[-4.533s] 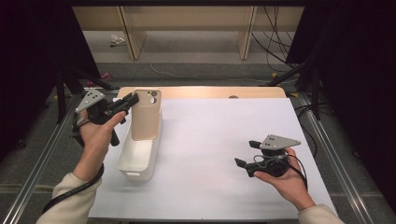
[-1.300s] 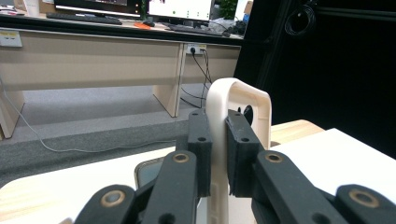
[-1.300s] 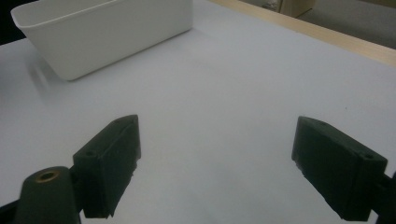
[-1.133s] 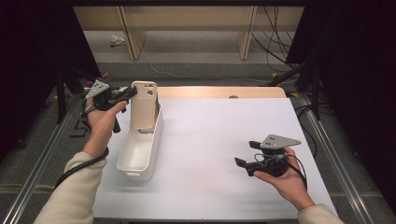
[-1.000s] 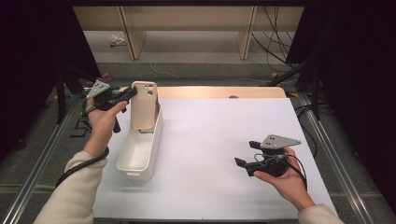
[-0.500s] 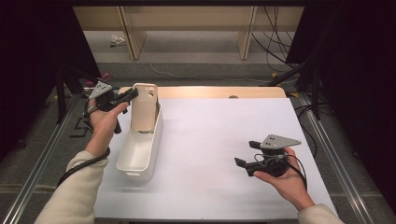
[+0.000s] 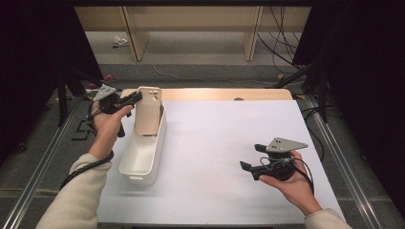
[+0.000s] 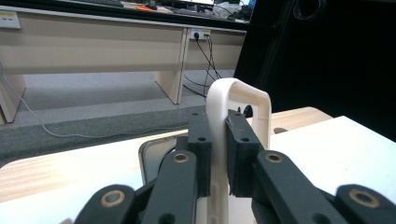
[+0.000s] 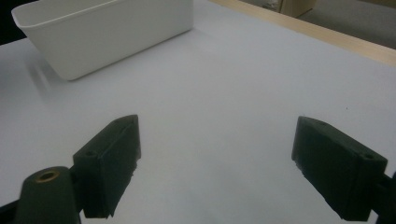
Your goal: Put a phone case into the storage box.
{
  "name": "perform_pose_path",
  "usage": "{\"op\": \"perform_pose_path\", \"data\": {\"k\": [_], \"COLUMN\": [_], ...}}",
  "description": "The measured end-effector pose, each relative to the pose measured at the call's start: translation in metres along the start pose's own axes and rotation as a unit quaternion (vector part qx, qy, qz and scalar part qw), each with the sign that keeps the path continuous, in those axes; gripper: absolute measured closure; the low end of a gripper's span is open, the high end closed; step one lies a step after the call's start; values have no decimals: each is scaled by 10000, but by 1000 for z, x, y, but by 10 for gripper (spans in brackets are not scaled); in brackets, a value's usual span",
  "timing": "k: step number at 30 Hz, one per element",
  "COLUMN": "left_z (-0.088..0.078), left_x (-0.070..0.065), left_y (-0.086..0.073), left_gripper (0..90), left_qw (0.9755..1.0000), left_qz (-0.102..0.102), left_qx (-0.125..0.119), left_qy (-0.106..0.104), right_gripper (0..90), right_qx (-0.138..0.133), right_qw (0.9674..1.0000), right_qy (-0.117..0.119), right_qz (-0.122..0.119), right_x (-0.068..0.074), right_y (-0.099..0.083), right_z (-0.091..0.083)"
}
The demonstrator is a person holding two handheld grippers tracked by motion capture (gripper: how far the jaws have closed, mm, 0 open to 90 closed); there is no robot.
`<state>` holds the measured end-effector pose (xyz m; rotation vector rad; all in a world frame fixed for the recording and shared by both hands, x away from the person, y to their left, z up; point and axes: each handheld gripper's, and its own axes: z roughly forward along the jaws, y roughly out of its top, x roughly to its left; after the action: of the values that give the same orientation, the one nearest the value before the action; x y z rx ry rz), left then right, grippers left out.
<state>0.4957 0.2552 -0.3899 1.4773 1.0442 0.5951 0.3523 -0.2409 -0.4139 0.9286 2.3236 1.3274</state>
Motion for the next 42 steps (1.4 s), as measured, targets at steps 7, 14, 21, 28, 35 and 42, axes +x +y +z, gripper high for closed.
{"op": "perform_pose_path", "data": {"k": [7, 14, 21, 28, 35, 42], "left_z": [2, 3, 5, 7, 9, 10], "left_x": [2, 3, 3, 4, 6, 6], "left_y": [-2, -2, -3, -4, -7, -9], "left_gripper": [817, 817, 817, 818, 817, 817], "left_qw": [10000, 10000, 9999, 9999, 9998, 9998], "left_qz": [-13, -19, -22, -23, -55, -74], "left_qx": [58, 75, 111, 151, 184, 197], "left_qy": [24, 35, 35, 46, 59, 46], "right_gripper": [163, 163, 163, 163, 163, 163], "right_qx": [-2, -2, 4, 11, 3, 5], "right_qw": [10000, 10000, 10000, 10000, 10000, 10000], "right_qy": [2, 10, 20, 28, 29, 25], "right_qz": [3, 10, 10, 16, 19, 16], "right_x": [0, 0, 0, 0, 0, -1], "right_y": [0, 0, 0, 0, 0, 0], "right_z": [0, 0, 1, 1, 1, 1]}}
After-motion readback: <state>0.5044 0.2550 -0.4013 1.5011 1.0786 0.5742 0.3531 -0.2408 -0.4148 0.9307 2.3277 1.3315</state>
